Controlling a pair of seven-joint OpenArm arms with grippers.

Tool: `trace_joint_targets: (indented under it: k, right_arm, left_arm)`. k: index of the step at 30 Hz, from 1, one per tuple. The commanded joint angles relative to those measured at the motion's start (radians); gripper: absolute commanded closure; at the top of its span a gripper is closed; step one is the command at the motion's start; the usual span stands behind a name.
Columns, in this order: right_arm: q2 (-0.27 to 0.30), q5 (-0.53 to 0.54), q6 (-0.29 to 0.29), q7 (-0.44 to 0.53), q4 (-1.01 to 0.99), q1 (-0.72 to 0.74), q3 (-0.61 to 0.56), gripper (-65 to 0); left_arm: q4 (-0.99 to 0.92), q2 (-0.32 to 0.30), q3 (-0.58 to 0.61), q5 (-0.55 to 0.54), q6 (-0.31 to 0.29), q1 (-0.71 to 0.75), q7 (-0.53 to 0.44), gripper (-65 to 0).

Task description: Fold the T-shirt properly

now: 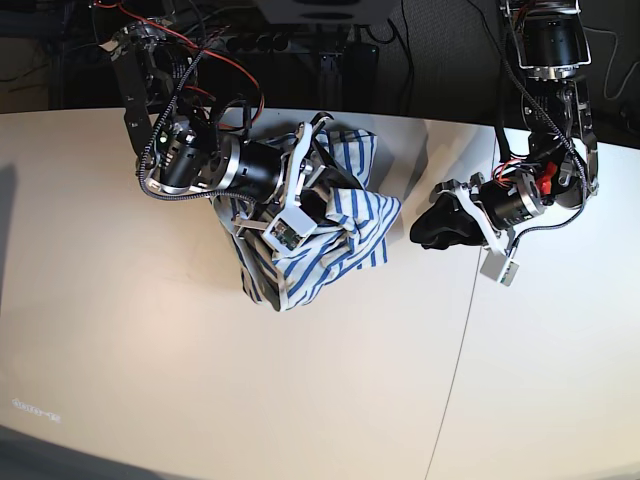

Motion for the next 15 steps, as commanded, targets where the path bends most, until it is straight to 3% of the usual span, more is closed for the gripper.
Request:
trace_joint_targets:
  k: [1,5,8,15]
  right_arm:
    - [-0.011,-0.003,0.039,0.024,0.019,0.011,0.001,-25.3]
    - [-0.013,-0.121,0.039,0.024,0.019,0.021,-0.057,-25.3]
    - [-0.013,-0.24,0.038,0.028,0.019,0.037,-0.15,-25.3]
    - [-0.014,-0.409,0.037,0.059,0.019,0.086,-0.351,-25.3]
  left_arm:
    - [0.019,-0.013,-0.005,-0.021,0.002,-0.015,-0.013,-20.0]
    - [0.019,-0.04,-0.01,-0.043,0.002,-0.016,-0.006,-20.0]
    - [0.019,-0.058,-0.046,-0.058,0.002,-0.016,-0.006,-20.0]
    - [0.019,-0.1,-0.163,-0.081,0.002,-0.016,-0.005,-19.9]
